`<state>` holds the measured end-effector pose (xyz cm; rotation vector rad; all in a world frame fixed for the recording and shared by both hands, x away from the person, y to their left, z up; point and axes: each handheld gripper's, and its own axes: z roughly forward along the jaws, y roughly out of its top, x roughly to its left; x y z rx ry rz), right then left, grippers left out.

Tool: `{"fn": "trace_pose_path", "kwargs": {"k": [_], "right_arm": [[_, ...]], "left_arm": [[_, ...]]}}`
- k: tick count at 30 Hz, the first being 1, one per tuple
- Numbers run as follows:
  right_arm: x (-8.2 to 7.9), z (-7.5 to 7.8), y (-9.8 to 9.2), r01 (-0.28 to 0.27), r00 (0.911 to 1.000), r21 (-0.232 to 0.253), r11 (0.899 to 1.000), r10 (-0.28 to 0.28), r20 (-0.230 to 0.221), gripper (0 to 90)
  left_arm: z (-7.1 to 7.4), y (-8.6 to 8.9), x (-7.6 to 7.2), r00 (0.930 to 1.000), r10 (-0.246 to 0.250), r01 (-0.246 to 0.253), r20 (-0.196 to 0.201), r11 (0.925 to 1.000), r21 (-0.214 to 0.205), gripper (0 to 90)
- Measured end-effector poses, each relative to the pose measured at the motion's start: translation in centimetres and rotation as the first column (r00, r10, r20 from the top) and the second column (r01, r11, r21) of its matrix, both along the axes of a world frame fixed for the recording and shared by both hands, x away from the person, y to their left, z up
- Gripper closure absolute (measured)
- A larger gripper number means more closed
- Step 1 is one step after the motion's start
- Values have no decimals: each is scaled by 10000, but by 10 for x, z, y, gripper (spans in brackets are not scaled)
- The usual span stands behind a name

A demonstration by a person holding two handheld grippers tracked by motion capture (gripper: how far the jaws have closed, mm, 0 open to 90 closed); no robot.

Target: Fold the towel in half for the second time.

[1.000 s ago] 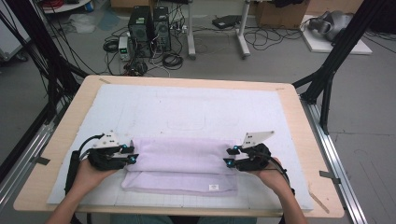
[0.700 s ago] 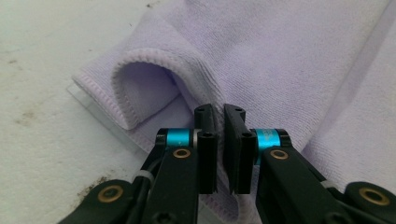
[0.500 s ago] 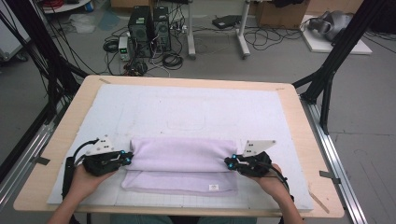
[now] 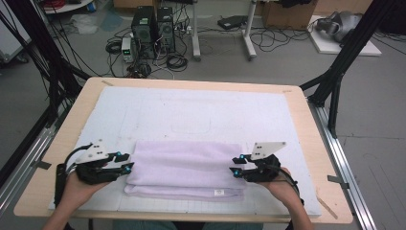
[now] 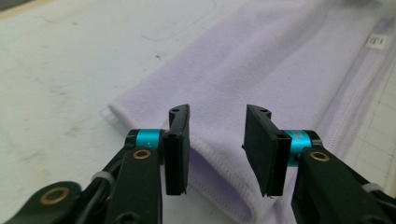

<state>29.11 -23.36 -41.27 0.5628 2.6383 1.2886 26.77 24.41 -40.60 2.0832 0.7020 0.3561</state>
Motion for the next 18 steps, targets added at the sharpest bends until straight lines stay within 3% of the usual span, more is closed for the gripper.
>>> {"fn": "trace_pose_path", "kwargs": {"k": [2, 5, 7, 10, 13, 18], "right_arm": [[0, -9, 6, -131, 9998, -468, 9988, 126, -122, 593], [-1, -19, 11, -126, 9999, -916, 9957, 121, -57, 615], [-2, -25, 12, -122, 9998, -1001, 9949, 103, -193, 674], [-3, -28, 13, -116, 9998, -718, 9973, 106, -147, 820], [-6, -25, 12, -185, 9998, -560, 9983, 183, -35, 868], [-21, -3, 2, -391, 9990, 326, 9987, 383, 223, 867]], "left_arm": [[-12, -8, 6, 9993, -173, 180, -331, 9996, 216, 626], [-29, -18, 10, 9972, -228, 289, -708, 9958, 870, 628], [-34, -20, 10, 9982, -247, 295, -545, 9956, 890, 645], [-33, -20, 7, 9983, -312, 351, -482, 9960, 817, 840], [-28, -16, 2, 9989, -373, 394, -289, 9965, 743, 865], [-7, -2, -21, 9985, -521, 518, 163, 9985, 176, 864]]}}
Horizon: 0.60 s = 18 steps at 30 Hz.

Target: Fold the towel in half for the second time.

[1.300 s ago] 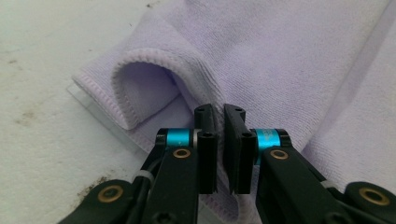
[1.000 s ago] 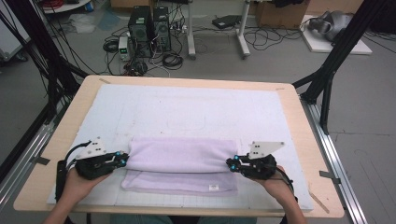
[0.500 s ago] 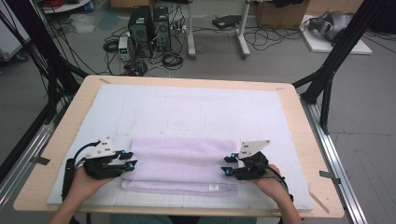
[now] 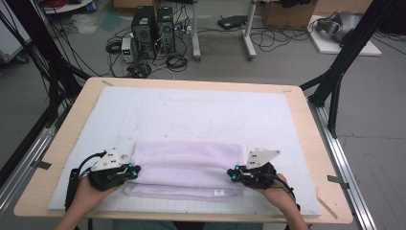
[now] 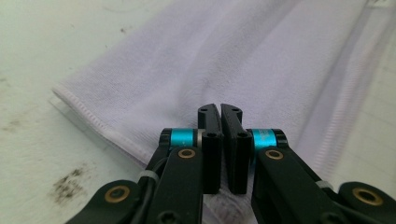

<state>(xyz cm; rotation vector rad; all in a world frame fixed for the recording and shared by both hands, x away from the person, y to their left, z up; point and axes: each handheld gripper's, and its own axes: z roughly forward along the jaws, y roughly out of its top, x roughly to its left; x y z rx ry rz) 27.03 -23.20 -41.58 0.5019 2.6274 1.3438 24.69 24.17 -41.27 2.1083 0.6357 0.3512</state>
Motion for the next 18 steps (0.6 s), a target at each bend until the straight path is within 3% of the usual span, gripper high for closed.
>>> {"fn": "trace_pose_path", "kwargs": {"k": [2, 4, 7, 12, 14, 16, 18], "right_arm": [[-9, 11, -5, -453, 9989, 567, 9974, 460, -111, 822], [-14, 17, -8, -633, 9979, 748, 9952, 641, -87, 761], [-15, 14, -5, -631, 9979, 184, 9978, 634, -118, 693], [-13, -12, 0, -682, 9964, -562, 9961, 651, -544, 653], [-14, -20, 1, -668, 9967, -925, 9935, 621, -532, 660], [-14, -25, 1, -532, 9975, -850, 9950, 489, -518, 713], [-14, -26, 0, -462, 9982, -718, 9963, 433, -408, 822]], "left_arm": [[7, 4, -9, 9999, -117, 118, 93, 9999, -102, 830], [9, 6, -12, 9999, -107, 107, 17, 9999, -40, 703], [4, 3, -11, 9997, -184, 187, -154, 9996, 221, 661], [-15, -5, -9, 9980, -398, 426, -494, 9975, 560, 669], [-22, -7, -10, 9975, -436, 480, -550, 9955, 812, 666], [-25, -6, -10, 9975, -438, 482, -548, 9955, 812, 694], [-24, -6, -10, 9972, -511, 547, -537, 9961, 692, 786]]}}
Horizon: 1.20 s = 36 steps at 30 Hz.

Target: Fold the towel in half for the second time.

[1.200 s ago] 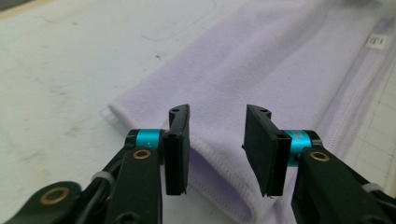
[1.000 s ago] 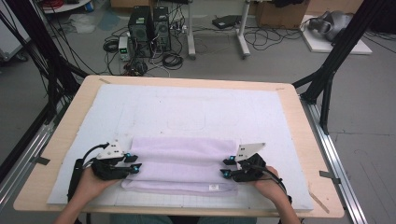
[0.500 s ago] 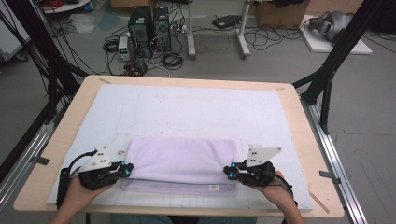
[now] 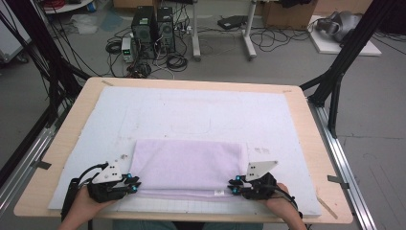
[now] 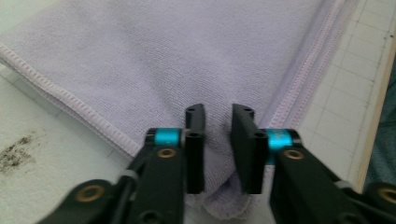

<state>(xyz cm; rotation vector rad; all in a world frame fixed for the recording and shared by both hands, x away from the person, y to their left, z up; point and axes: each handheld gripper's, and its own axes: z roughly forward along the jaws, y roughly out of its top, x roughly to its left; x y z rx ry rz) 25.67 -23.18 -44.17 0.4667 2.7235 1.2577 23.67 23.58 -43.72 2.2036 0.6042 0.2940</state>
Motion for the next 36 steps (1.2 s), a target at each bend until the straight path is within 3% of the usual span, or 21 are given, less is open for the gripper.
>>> {"fn": "trace_pose_path", "kwargs": {"k": [2, 7, 10, 12, 14, 15, 18, 22, 29, 33, 36], "right_arm": [[0, 3, -1, -12, 10000, 165, 9999, 11, 54, 858], [-7, 24, -4, -391, 9990, 694, 9968, 374, 252, 867], [-16, 33, -7, -670, 9974, 743, 9950, 647, 327, 865], [-17, 28, -6, -1028, 9945, 582, 9930, 1038, -131, 842], [-15, 17, -2, -1222, 9908, 3, 9925, 1220, -593, 729], [-13, 13, -2, -1214, 9892, 54, 9926, 1214, -821, 713], [-7, 16, -6, -799, 9935, 932, 9924, 869, -738, 666], [10, 27, -12, -100, 9989, 1281, 9917, 159, -451, 608], [45, 32, -12, 1182, 9930, 836, 9895, -1174, -143, 540], [64, 32, -15, 1876, 9822, 699, 9797, -1881, -3, 491], [79, 31, -19, 2290, 9733, 685, 9710, -2296, -2, 460]], "left_arm": [[4, 0, -1, 9997, -1, -2, 229, 9999, 122, 860], [19, 7, -8, 9987, -51, 52, 510, 10000, -16, 876], [19, 11, -15, 9991, -174, 176, 387, 9998, -48, 876], [11, 12, -16, 9997, -242, 242, -44, 9997, 56, 854], [4, 11, -14, 9993, -179, 185, -318, 9997, 180, 717], [3, 12, -13, 9992, -159, 161, -368, 9999, 41, 692], [10, 12, -10, 9996, -50, 45, -266, 9998, -184, 626], [20, 12, 0, 9999, 162, -163, -24, 9994, -297, 588], [24, 11, 33, 9949, 1004, -992, 103, 9914, -856, 527], [24, 8, 57, 9851, 1714, -1692, 162, 9813, -920, 462], [23, 6, 76, 9671, 2533, -2508, 255, 9650, -765, 374]]}}
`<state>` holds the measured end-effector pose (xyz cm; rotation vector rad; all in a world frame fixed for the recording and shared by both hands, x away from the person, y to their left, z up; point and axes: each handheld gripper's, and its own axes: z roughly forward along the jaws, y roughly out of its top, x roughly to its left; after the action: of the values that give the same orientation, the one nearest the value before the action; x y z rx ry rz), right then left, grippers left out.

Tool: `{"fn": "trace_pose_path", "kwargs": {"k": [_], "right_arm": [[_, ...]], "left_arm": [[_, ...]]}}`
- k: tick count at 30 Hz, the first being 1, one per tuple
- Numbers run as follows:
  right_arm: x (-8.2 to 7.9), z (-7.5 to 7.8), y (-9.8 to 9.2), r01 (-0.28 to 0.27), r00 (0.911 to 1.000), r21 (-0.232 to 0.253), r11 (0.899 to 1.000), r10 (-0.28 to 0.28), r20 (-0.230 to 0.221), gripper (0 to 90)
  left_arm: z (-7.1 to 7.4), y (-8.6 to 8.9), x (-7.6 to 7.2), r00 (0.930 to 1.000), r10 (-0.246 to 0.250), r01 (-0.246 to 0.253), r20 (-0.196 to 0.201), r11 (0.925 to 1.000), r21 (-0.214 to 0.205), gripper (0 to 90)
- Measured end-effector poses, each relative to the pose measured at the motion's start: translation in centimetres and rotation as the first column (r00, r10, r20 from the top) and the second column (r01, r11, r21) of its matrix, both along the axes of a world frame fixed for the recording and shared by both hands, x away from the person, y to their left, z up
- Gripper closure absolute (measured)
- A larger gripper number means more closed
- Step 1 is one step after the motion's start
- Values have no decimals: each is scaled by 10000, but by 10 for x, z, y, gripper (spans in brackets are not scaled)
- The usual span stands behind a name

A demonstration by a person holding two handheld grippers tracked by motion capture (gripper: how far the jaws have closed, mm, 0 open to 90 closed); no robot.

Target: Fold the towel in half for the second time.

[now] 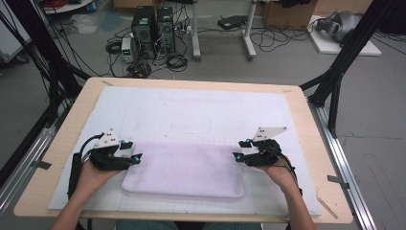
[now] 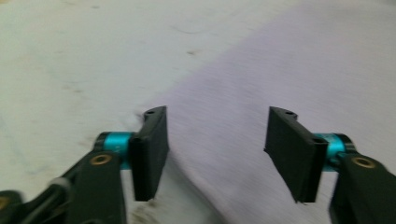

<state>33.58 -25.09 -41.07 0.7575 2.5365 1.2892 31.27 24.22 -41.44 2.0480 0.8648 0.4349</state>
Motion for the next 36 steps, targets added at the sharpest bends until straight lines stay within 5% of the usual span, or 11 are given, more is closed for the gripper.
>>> {"fn": "trace_pose_path", "kwargs": {"k": [4, 10, 14, 20, 25, 30, 36], "right_arm": [[18, -10, -3, 428, 9988, -104, 9990, -431, -225, 419], [26, -24, 3, 294, 9978, -608, 9977, -329, -579, 404], [27, -31, 5, 235, 9965, -813, 9964, -298, -778, 424], [21, -36, 3, 210, 9942, -343, 9992, -245, -1052, 529], [16, -34, 6, -302, 9944, -371, 9989, 262, -1020, 725], [14, -29, 8, -514, 9963, -525, 9973, 476, -713, 801], [24, -2, -1, 55, 10000, -696, 9976, -52, 45, 807]], "left_arm": [[-10, 3, 23, 9976, 570, -587, -389, 9972, -461, 360], [-32, 5, 42, 9893, 755, -795, -1248, 9965, -269, 367], [-33, 3, 42, 9894, 736, -765, -1251, 9969, -186, 391], [-32, 0, 39, 9906, 632, -651, -1217, 9978, -118, 469], [-31, -3, 35, 9912, 348, -383, -1279, 9990, -246, 638], [-27, -8, 33, 9909, 540, -562, -1236, 9983, -144, 773], [-6, -19, 44, 9943, 973, -986, -442, 9947, -302, 794]]}}
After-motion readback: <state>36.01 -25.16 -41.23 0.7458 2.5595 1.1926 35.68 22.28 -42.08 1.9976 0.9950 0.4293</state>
